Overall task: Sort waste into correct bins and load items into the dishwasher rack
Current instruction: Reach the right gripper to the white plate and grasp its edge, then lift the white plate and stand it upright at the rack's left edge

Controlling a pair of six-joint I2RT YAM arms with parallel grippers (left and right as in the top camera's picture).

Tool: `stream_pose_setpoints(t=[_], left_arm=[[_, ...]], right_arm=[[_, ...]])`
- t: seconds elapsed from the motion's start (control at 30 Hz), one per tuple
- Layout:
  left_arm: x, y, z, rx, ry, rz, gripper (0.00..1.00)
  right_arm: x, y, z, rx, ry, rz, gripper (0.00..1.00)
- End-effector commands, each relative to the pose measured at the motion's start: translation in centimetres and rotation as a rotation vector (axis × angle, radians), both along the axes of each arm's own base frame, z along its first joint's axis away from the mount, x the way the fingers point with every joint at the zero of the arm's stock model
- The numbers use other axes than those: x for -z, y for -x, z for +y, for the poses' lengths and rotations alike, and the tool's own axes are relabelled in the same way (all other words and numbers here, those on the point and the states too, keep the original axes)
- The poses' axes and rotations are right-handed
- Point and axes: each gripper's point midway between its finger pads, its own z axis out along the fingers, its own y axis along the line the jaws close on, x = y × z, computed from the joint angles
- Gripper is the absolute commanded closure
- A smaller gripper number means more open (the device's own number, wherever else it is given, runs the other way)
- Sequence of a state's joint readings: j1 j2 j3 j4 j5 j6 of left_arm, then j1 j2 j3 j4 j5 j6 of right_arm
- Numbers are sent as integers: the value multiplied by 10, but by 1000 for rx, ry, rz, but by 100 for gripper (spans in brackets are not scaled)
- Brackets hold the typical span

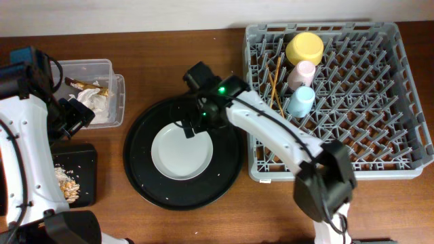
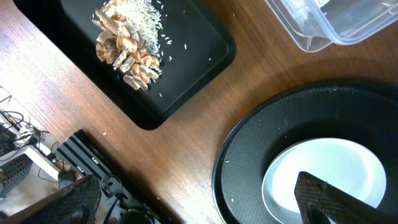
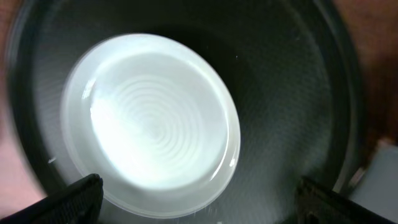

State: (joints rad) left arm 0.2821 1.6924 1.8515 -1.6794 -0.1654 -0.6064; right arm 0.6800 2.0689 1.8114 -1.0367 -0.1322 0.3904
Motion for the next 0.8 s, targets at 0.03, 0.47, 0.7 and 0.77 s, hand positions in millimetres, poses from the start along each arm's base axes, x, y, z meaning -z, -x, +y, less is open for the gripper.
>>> stream_pose_setpoints(t=[0.03,0.47,0.7,0.77], left_arm=[[-8,1,2,-4,-16,-26,0],[-8,1,2,-4,-16,-26,1],[-8,1,2,-4,-15,-25,1],[-8,1,2,-4,-16,-25,1]], right_arm=[[65,0,-12,34,118,94,1],[95,8,-9,102,133,200,96],[-48,-86,-94,336,182,-71,96],[-103,-120,-165,497,257,-227,96]])
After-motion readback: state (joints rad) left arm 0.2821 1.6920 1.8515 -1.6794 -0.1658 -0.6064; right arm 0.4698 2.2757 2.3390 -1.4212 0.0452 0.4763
